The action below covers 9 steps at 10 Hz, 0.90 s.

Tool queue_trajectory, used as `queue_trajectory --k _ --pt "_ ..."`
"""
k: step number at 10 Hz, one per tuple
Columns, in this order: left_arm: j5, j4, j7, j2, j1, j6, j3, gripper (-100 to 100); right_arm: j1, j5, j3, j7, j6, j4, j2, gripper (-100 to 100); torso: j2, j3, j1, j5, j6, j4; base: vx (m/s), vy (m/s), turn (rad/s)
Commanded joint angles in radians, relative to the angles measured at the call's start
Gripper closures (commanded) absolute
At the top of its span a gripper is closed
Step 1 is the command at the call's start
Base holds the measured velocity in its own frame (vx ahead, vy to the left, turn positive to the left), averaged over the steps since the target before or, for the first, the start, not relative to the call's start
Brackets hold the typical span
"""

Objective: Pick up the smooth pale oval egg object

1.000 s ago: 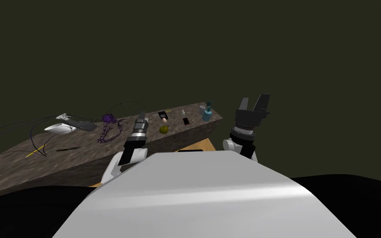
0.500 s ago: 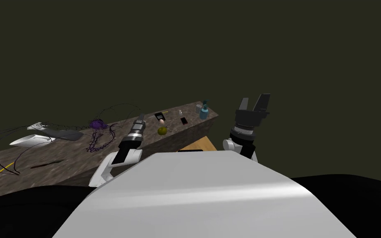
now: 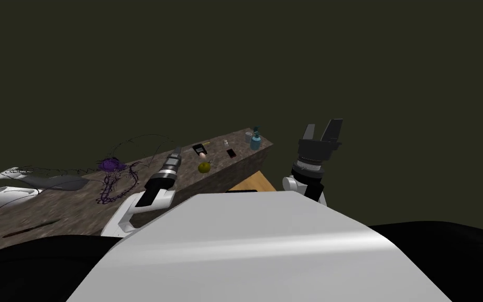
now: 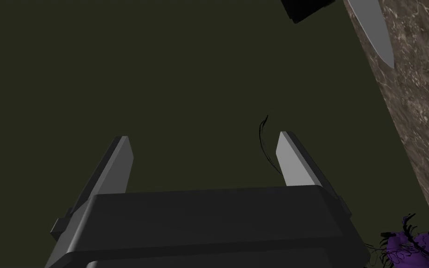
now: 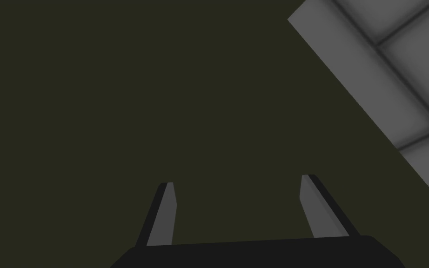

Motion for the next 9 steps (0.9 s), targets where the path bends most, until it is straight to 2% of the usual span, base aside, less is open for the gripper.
queue_trajectory --k 1,2,4,5,7,8,9 --pt "0.009 0.017 0.007 0.038 0.014 0.050 0.017 -100 0.000 0.000 0.000 0.000 0.000 0.000 0.000 0 0.000 0.000 0.000 0.000 0.000 0.000 -0.045 0.063 -0.374" --pt "0.009 0.017 0.007 0.038 0.014 0.062 0.017 -100 0.000 0.000 0.000 0.000 0.000 0.000 0.000 0 0.001 0.001 0.001 0.000 0.000 0.000 -0.033 0.063 -0.089" --pt "0.022 0.037 0.017 0.085 0.029 0.127 0.037 -100 0.000 0.000 0.000 0.000 0.000 0.000 0.000 0 0.000 0.000 0.001 0.000 0.000 0.000 -0.030 0.049 -0.232" --pt "0.022 0.037 0.017 0.085 0.029 0.146 0.037 -100 0.000 0.000 0.000 0.000 0.000 0.000 0.000 0 0.000 0.000 0.001 0.000 0.000 0.000 -0.029 0.042 -0.122" --pt "0.037 0.059 0.028 0.127 0.043 0.211 0.051 -100 0.000 0.000 0.000 0.000 0.000 0.000 0.000 0 0.000 0.000 0.000 0.000 0.000 0.000 -0.032 0.035 -0.291" --pt "0.037 0.059 0.028 0.127 0.043 0.229 0.051 -100 0.000 0.000 0.000 0.000 0.000 0.000 0.000 0 0.000 0.000 0.000 0.000 0.000 0.000 -0.027 0.036 -0.129" --pt "0.046 0.070 0.035 0.146 0.049 0.263 0.057 -100 0.000 0.000 0.000 0.000 0.000 0.000 0.000 0 -0.001 0.000 0.000 0.000 -0.001 0.000 -0.016 0.024 -0.190"
